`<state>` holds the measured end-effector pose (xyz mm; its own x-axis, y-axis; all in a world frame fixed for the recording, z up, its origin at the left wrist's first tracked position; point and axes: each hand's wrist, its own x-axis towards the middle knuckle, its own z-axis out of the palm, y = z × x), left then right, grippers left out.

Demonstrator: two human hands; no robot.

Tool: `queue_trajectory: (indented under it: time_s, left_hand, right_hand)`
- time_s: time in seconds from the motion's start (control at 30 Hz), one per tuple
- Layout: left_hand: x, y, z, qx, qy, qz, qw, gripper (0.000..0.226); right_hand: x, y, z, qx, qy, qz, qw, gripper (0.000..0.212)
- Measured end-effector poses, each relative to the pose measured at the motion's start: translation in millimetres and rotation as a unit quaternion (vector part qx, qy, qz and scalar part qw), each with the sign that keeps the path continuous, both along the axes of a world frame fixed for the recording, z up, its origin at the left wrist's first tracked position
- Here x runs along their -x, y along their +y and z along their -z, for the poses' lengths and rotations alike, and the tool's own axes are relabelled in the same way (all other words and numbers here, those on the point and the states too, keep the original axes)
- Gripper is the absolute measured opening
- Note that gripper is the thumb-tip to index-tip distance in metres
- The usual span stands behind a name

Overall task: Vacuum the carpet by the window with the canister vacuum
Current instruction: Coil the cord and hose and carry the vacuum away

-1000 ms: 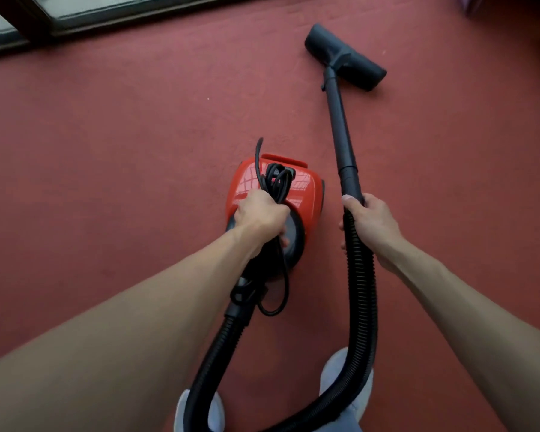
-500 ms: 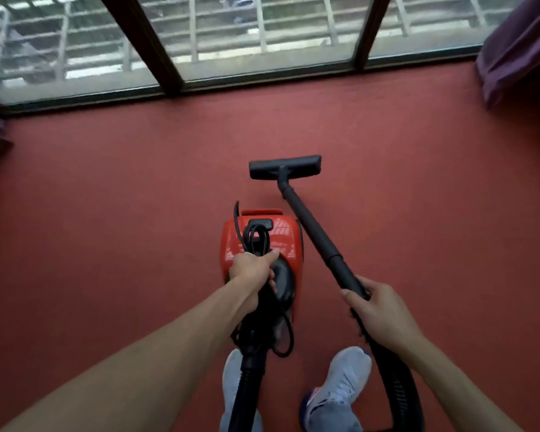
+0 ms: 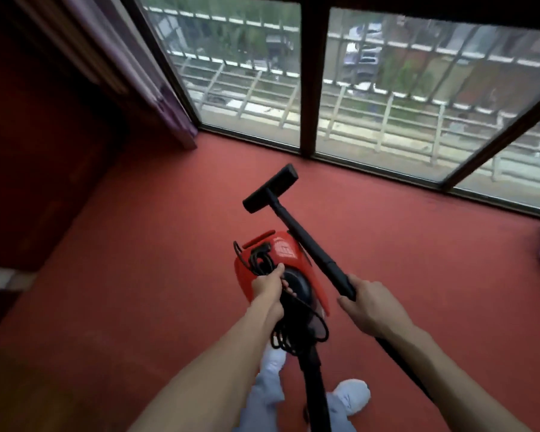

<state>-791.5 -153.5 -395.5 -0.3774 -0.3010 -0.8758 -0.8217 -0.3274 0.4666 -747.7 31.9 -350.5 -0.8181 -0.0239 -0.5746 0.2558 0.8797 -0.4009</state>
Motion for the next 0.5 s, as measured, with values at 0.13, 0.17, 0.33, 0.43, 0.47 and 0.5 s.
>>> queue_trajectory:
  time_s: [0.13, 0.17, 0.33, 0.43, 0.47, 0.5]
  left_hand:
    - [5, -38, -32, -0.010, -0.009, -0.103, 0.995, 0.026]
    - [6, -49, -43, -0.019, -0.012, -0.123, 0.992, 0.025]
    - [-3, -115, -67, -0.071, -0.012, -0.202, 0.977, 0.032]
    - [-9, -150, -68, -0.092, -0.016, -0.235, 0.967, 0.031]
    - [-7, -162, -73, -0.101, -0.013, -0.243, 0.965, 0.031]
    - [-4, -173, -76, -0.109, -0.009, -0.257, 0.960, 0.031]
  right_hand:
    - [18, -52, -53, -0.054, 0.034, -0.128, 0.990, 0.028]
    - [22, -63, -62, -0.064, 0.040, -0.155, 0.985, 0.028]
    - [48, -120, -97, -0.098, 0.045, -0.256, 0.961, 0.028]
    - [67, -157, -115, -0.111, 0.041, -0.296, 0.948, 0.030]
    - [74, -168, -119, -0.114, 0.044, -0.311, 0.942, 0.031]
    - [81, -180, -123, -0.118, 0.047, -0.330, 0.935, 0.031]
